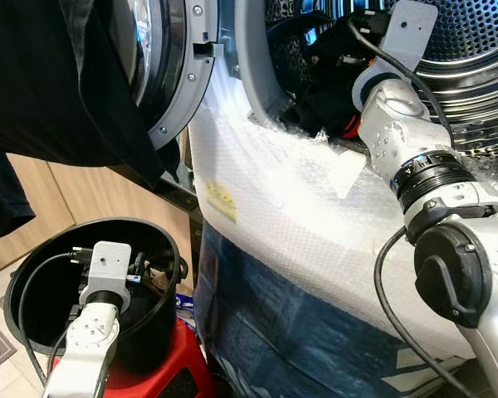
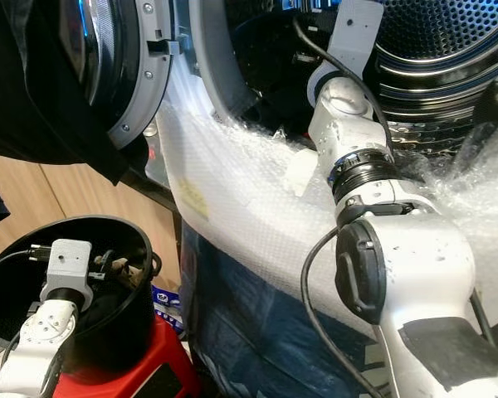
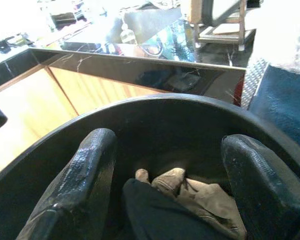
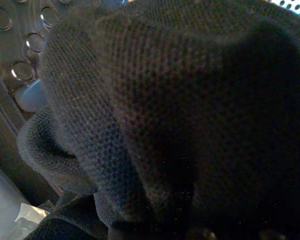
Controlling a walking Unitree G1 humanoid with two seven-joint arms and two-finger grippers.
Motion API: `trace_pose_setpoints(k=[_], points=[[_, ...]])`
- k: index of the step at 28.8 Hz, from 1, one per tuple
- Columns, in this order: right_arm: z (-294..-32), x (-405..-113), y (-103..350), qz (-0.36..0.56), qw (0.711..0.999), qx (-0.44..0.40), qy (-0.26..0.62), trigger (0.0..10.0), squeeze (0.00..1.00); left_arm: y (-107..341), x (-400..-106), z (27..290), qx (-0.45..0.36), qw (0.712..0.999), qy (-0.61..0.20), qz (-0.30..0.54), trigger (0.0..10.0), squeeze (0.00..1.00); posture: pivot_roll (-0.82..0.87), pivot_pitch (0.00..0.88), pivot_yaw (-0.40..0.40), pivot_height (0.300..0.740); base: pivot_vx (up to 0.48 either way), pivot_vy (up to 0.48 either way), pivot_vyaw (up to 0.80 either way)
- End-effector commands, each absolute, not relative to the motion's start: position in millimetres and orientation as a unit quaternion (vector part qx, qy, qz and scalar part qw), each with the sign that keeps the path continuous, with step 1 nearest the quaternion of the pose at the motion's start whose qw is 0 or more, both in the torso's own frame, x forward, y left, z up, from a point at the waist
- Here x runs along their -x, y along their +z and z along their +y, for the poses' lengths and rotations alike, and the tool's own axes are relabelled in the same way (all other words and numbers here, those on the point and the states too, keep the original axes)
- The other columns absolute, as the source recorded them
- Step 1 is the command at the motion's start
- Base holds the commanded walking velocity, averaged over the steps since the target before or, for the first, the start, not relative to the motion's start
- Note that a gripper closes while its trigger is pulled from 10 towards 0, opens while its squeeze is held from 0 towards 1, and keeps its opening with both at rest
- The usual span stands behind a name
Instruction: Clothes washing
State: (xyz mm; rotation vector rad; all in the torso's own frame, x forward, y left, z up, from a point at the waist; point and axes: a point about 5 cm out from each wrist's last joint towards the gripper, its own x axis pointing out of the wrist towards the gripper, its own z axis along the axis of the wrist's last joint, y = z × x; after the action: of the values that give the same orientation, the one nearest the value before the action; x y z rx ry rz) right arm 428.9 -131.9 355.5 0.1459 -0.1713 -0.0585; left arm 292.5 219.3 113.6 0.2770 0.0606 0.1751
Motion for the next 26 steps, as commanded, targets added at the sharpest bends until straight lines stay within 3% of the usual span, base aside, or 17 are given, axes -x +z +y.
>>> trace_pose_setpoints(k=[1,6,14,15,16,17,26], points=[[-137.2,-429.8,348.8,-0.068,0.994,-0.072,-0.042,10.0,0.0,110.8,-290.5,215.8,-0.144,0.986,0.08,0.04,10.0,0.0,0.23,0.0,-0.067,0.74,0.0,0.0,0.0],[-175.6,-426.2,355.4,-0.087,0.983,-0.087,-0.138,10.0,0.0,110.4,-292.1,213.5,-0.146,0.986,0.072,0.04,10.0,0.0,0.24,0.0,-0.068,0.74,0.0,0.0,0.0],[-181.7,-426.1,345.4,-0.087,0.982,-0.035,-0.165,10.0,0.0,113.5,-294.2,212.5,-0.15,0.986,0.065,0.038,10.0,0.0,0.23,0.0,-0.058,0.74,0.0,0.0,0.0],[-180.8,-426.6,342.2,-0.084,0.983,-0.036,-0.162,10.0,0.41,113.6,-293.7,212.6,-0.15,0.986,0.066,0.038,10.0,0.0,0.23,0.0,-0.059,0.74,0.0,0.0,0.0],[-179.7,-426.8,341.2,-0.083,0.983,-0.035,-0.159,10.0,0.41,113.7,-293.5,212.6,-0.15,0.986,0.066,0.038,10.0,0.0,0.23,0.0,-0.059,0.74,0.0,0.0,0.0],[-175.6,-427.5,339.5,-0.082,0.985,-0.031,-0.147,10.0,1.0,114.4,-292.9,212.0,-0.149,0.986,0.065,0.038,10.0,0.0,0.24,0.0,-0.065,0.74,0.0,0.0,0.0],[-169.8,-427.8,341.1,-0.096,0.988,-0.023,-0.122,10.0,1.0,111.0,-284.0,214.4,-0.146,0.985,0.074,0.046,10.0,0.0,0.24,0.0,-0.073,0.74,0.0,0.0,0.0]])
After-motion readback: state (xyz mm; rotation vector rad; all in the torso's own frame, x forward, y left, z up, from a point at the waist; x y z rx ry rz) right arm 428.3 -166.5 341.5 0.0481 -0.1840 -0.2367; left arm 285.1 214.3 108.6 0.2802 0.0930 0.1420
